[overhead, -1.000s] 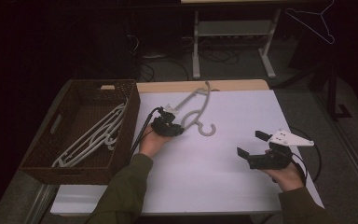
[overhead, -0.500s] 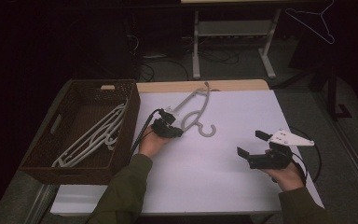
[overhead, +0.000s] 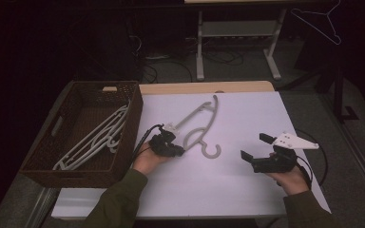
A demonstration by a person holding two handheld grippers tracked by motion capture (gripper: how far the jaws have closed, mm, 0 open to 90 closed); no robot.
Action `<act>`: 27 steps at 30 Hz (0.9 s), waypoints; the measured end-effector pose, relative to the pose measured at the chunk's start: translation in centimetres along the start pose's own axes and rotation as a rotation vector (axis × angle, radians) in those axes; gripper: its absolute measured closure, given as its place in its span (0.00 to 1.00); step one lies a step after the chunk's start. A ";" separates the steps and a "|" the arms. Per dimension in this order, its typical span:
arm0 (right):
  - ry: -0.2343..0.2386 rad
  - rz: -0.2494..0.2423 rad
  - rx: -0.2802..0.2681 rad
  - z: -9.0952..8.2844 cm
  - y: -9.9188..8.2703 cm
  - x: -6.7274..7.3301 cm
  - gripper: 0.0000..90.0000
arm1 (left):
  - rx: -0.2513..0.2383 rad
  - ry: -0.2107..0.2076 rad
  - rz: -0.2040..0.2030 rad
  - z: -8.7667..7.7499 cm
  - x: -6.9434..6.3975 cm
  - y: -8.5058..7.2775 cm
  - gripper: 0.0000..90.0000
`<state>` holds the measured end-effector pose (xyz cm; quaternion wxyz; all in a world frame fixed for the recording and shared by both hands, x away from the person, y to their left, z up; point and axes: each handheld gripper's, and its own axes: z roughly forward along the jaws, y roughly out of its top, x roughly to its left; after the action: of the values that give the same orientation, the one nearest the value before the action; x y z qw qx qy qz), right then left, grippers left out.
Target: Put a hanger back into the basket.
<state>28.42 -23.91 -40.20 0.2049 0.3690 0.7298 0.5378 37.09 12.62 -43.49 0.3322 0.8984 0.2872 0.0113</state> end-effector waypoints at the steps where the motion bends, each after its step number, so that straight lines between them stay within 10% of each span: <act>1: 0.002 -0.002 0.002 0.0 0.0 0.1 0.03 | -0.006 -0.005 -0.003 0.0 -0.2 -0.1 0.91; 11: 0.001 -0.007 0.008 -0.1 0.0 0.2 0.03 | 0.041 -0.070 0.071 -1.6 -3.7 -2.7 0.91; 18: 0.008 -0.014 0.032 0.3 0.3 0.3 0.05 | 0.015 -0.103 0.050 -1.9 -3.9 -3.8 0.89; 27: 0.065 -0.003 0.124 3.0 3.1 0.5 0.20 | -0.099 -0.084 0.033 -3.9 -4.2 -3.9 0.56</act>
<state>31.23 -21.17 -38.23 0.1589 0.3622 0.7684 0.5031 30.76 15.15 -42.10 0.3879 0.8851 0.2571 -0.0065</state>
